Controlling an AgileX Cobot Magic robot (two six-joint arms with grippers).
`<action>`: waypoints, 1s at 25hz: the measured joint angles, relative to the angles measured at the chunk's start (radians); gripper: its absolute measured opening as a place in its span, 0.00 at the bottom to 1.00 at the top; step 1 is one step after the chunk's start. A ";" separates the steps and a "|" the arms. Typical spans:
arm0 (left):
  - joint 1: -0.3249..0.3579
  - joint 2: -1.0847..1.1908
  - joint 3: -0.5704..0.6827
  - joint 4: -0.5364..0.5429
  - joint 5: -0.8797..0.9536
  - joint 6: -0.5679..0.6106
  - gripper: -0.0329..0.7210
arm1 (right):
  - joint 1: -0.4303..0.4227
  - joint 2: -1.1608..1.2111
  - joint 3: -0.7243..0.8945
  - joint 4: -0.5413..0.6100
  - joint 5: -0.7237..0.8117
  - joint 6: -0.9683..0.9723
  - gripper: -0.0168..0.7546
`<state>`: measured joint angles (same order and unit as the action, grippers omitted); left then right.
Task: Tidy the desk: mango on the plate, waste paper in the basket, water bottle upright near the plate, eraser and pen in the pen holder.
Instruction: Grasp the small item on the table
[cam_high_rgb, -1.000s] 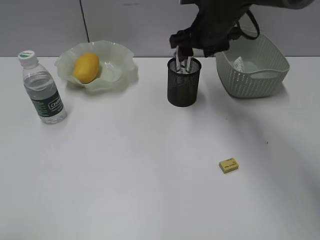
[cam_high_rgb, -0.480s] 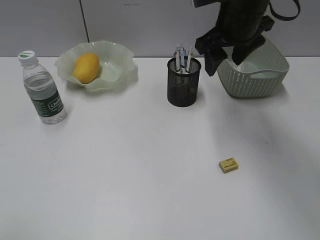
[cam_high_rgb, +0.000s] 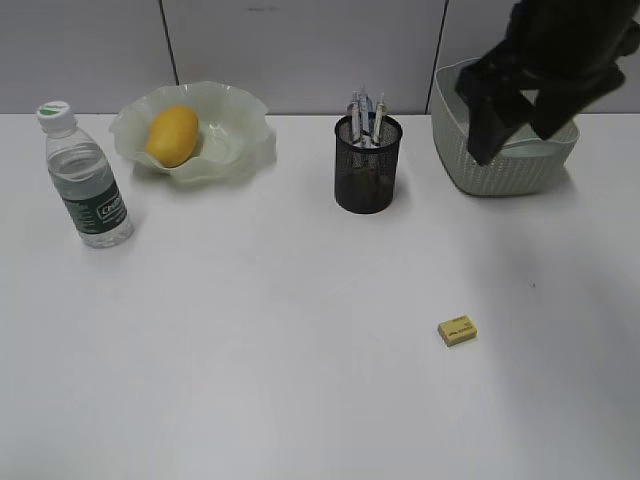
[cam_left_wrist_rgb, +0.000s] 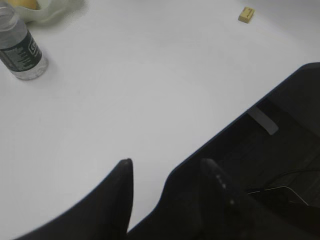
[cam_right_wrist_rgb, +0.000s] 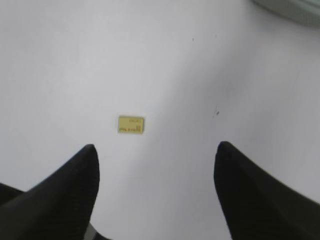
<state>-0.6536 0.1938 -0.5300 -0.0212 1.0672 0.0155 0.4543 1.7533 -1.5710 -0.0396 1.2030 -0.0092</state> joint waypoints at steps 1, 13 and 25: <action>0.000 0.000 0.000 0.000 0.000 0.000 0.49 | 0.000 -0.042 0.048 0.000 0.000 0.000 0.75; 0.000 0.000 0.000 0.000 0.000 0.000 0.48 | 0.000 -0.613 0.637 0.000 -0.110 0.000 0.75; 0.000 0.000 0.000 0.000 0.000 0.000 0.48 | 0.000 -1.242 0.948 0.001 -0.163 0.000 0.75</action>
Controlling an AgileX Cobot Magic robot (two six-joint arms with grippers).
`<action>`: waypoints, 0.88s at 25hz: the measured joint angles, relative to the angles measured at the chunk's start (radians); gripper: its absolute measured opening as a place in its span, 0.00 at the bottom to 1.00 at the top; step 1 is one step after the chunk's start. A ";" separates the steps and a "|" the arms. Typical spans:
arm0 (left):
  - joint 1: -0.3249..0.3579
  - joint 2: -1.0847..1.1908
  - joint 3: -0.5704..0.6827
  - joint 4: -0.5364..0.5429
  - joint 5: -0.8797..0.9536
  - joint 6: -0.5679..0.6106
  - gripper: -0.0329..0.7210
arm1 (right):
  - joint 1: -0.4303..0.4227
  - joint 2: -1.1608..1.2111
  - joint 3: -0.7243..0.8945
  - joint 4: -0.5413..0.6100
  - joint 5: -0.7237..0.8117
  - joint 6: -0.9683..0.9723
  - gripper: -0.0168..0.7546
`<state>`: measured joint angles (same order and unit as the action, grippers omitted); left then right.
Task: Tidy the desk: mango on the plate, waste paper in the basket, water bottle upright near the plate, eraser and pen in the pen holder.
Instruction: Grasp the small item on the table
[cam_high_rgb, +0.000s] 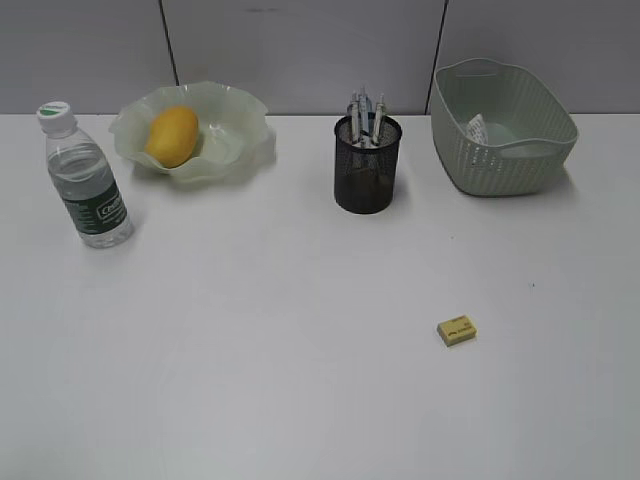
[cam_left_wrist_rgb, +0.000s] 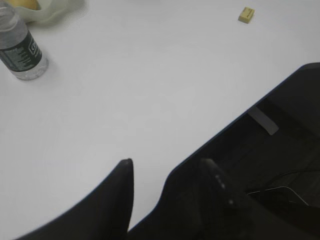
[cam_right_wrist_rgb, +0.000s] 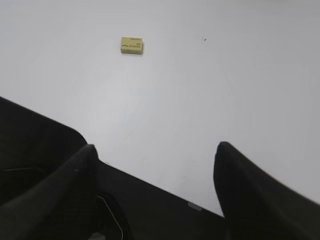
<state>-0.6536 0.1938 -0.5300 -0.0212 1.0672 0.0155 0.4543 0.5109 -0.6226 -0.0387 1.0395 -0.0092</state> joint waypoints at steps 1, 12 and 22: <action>0.000 0.000 0.000 0.000 0.000 0.000 0.48 | 0.000 -0.038 0.012 0.000 0.000 0.000 0.75; 0.000 0.000 0.000 0.003 0.000 0.000 0.47 | 0.000 -0.249 0.116 0.002 0.006 0.000 0.75; 0.000 0.203 -0.022 0.027 -0.211 0.000 0.47 | 0.000 -0.249 0.117 0.002 0.004 0.000 0.75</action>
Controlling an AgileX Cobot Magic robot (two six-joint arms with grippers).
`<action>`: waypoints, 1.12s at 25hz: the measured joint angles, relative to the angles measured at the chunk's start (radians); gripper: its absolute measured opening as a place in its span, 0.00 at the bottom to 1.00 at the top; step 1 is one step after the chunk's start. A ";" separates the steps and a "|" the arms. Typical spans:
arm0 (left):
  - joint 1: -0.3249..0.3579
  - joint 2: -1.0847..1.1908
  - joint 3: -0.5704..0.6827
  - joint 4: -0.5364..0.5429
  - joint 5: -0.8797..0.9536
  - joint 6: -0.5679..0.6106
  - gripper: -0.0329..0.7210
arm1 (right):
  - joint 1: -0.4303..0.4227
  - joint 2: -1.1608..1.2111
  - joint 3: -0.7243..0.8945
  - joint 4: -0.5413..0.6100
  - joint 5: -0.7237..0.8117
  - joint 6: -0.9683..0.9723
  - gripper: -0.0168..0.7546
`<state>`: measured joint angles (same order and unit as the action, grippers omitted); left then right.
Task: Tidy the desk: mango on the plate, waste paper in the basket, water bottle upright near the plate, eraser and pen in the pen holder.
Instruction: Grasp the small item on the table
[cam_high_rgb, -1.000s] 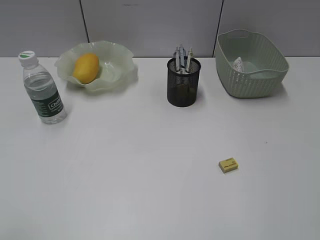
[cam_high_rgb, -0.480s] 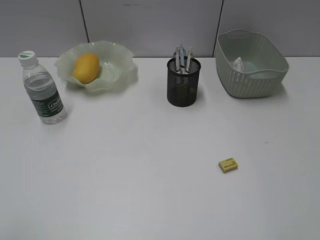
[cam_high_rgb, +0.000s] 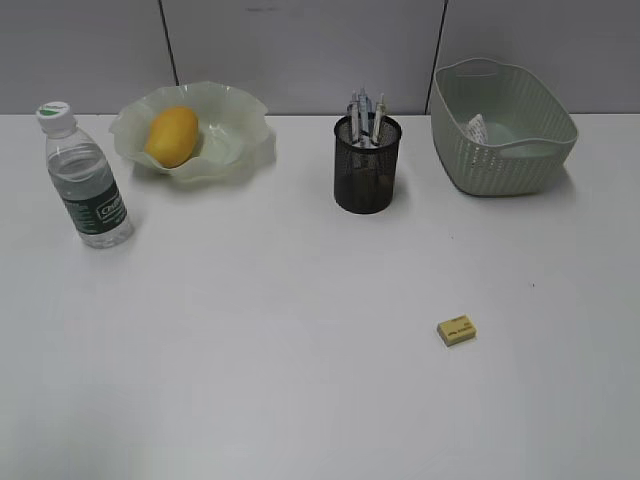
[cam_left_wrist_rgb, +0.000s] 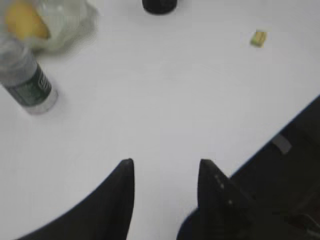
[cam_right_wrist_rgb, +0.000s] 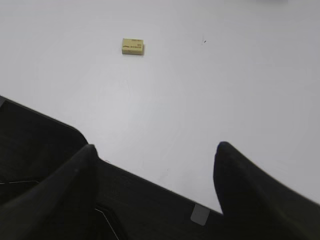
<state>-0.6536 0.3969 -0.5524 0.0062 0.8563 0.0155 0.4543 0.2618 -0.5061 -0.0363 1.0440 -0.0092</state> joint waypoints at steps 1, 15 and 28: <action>0.000 0.045 -0.003 -0.001 -0.074 0.000 0.48 | 0.000 0.000 0.000 0.000 0.000 0.000 0.75; -0.094 0.839 -0.332 -0.028 -0.466 0.095 0.60 | 0.000 0.000 0.000 0.001 -0.001 0.000 0.75; -0.289 1.353 -0.717 -0.022 -0.476 0.109 0.66 | 0.000 0.000 0.000 0.001 -0.001 0.000 0.75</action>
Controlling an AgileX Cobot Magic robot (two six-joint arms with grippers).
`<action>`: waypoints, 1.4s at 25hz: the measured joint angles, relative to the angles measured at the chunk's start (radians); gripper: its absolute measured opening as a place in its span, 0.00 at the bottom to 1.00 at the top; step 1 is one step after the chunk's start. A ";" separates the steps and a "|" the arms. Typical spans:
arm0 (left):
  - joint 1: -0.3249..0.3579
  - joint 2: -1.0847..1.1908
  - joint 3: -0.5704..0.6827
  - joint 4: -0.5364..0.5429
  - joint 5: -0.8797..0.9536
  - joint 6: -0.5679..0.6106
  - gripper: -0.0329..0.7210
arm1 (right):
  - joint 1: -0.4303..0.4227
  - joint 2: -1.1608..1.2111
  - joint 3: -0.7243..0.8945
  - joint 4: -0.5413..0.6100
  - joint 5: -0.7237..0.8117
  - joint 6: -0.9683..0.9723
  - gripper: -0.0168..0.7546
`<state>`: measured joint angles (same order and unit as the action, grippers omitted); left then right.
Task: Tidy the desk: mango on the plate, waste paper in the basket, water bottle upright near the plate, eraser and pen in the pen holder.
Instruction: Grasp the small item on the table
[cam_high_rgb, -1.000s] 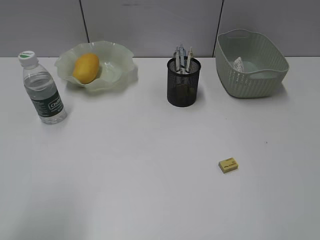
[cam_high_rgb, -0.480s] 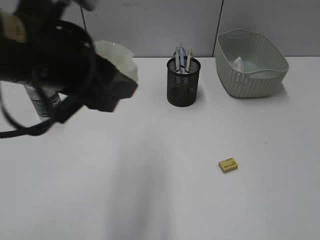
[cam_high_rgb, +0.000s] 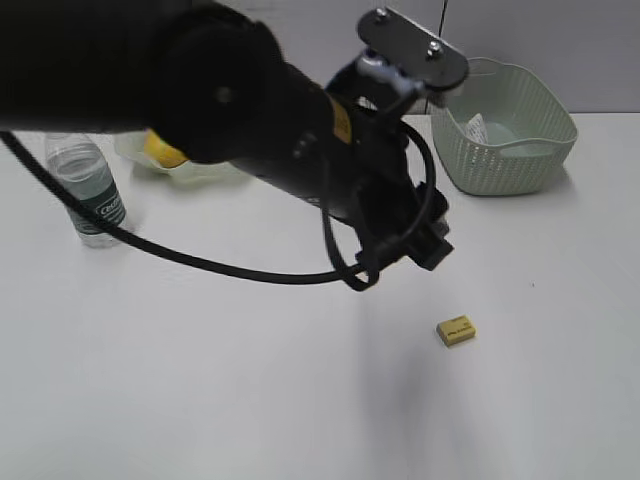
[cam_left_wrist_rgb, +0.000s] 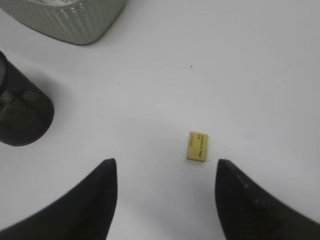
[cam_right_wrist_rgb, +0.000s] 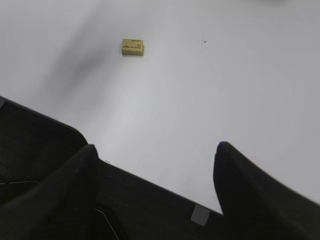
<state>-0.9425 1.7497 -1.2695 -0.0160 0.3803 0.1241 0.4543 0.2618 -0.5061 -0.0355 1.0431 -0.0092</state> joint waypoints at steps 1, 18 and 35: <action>-0.005 0.032 -0.025 -0.001 0.008 0.000 0.69 | 0.000 0.000 0.000 0.000 0.000 0.000 0.75; -0.009 0.463 -0.442 -0.141 0.349 0.098 0.75 | 0.000 0.000 0.000 0.000 -0.001 0.001 0.75; -0.027 0.596 -0.492 -0.068 0.202 0.131 0.70 | 0.000 0.000 0.000 0.000 -0.001 0.001 0.75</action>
<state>-0.9693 2.3453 -1.7614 -0.0845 0.5823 0.2551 0.4543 0.2618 -0.5061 -0.0355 1.0421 -0.0083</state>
